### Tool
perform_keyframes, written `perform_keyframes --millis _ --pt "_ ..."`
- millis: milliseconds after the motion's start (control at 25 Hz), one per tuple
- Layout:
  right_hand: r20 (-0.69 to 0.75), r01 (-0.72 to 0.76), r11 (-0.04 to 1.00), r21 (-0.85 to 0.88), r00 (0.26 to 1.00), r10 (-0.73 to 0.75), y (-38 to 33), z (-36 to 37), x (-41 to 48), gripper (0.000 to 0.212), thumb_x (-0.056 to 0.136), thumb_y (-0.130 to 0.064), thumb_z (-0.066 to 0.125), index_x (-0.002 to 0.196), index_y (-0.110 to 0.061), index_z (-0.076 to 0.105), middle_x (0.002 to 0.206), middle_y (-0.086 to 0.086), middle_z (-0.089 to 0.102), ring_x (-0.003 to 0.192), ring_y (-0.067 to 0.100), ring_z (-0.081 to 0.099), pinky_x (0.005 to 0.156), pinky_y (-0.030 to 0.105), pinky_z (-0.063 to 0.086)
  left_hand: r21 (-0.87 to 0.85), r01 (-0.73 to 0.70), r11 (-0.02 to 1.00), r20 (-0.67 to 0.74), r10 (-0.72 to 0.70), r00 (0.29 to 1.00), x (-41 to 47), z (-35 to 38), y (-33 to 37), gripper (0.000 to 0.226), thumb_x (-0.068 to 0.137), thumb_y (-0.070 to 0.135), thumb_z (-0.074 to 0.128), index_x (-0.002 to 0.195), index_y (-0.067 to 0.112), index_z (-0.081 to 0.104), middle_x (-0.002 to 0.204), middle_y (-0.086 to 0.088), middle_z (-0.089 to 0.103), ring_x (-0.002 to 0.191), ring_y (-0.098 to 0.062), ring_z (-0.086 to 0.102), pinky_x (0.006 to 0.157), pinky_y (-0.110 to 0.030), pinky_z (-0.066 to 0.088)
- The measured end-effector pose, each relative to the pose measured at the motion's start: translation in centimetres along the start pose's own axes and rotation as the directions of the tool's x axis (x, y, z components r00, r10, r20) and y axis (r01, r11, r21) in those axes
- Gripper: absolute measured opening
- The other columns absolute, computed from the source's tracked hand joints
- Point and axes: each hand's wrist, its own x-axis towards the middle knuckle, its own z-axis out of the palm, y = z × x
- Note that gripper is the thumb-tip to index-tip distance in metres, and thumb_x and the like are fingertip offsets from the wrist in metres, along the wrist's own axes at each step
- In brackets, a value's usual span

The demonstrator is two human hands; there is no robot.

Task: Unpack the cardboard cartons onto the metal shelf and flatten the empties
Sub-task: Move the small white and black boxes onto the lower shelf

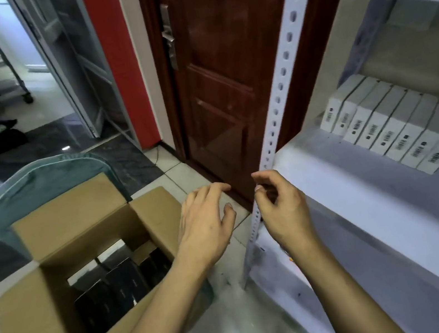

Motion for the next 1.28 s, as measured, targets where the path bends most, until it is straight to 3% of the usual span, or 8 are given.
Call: perform_keyframes --millis 360,760,880,1120,1280 --pt "0.221 0.112 0.993 0.034 0.968 -0.116 -4.8 10.1 -3.8 0.027 0.097 -0.017 0.059 0.12 -0.027 0.067 0.112 -0.015 0.07 0.104 -0.003 0.061 0.093 0.022 0.05 0.025 0.204 0.979 -0.073 -0.202 0.977 -6.7 -6.6 -8.1 0.037 0.096 0.026 0.054 0.133 0.03 0.051 0.128 0.007 0.056 0.121 -0.016 0.043 0.106 -0.036 0.037" --pt "0.45 0.188 0.98 0.063 0.871 -0.196 -7.9 18.3 -5.6 0.028 0.099 -0.02 0.057 0.124 -0.028 0.064 0.113 -0.013 0.068 0.105 0.001 0.062 0.091 0.02 0.05 0.012 0.386 0.922 -0.188 -0.377 0.907 -11.1 -9.6 -14.8 0.034 0.097 0.029 0.055 0.13 0.03 0.054 0.128 0.009 0.059 0.12 -0.012 0.043 0.105 -0.031 0.037" --pt "0.514 0.191 0.979 0.072 0.834 -0.2 -8.2 20.7 -5.4 0.028 0.099 -0.021 0.058 0.125 -0.028 0.064 0.114 -0.013 0.068 0.105 0.001 0.061 0.087 0.014 0.047 -0.002 0.455 0.891 -0.207 -0.445 0.871 -11.3 -9.9 -16.6 0.034 0.097 0.028 0.054 0.131 0.031 0.053 0.129 0.01 0.058 0.122 -0.011 0.042 0.106 -0.031 0.036" --pt "0.603 0.152 0.985 0.081 0.78 -0.17 -8.3 26.1 -2.6 0.027 0.099 -0.023 0.058 0.124 -0.031 0.063 0.113 -0.018 0.065 0.106 0.001 0.06 0.092 0.024 0.053 -0.01 0.585 0.811 -0.227 -0.572 0.788 -9.7 -10.0 -20.4 0.034 0.098 0.028 0.054 0.132 0.031 0.053 0.129 0.011 0.058 0.123 -0.01 0.043 0.104 -0.032 0.041" --pt "0.664 0.134 0.99 0.052 0.736 -0.134 -7.4 29.7 0.2 0.027 0.101 -0.025 0.057 0.127 -0.03 0.061 0.115 -0.014 0.065 0.107 0.002 0.059 0.086 0.016 0.051 0.037 0.606 0.795 -0.235 -0.583 0.778 -7.8 -9.0 -23.1 0.031 0.098 0.024 0.057 0.128 0.024 0.057 0.125 0.005 0.062 0.118 -0.016 0.048 0.096 -0.029 0.04"
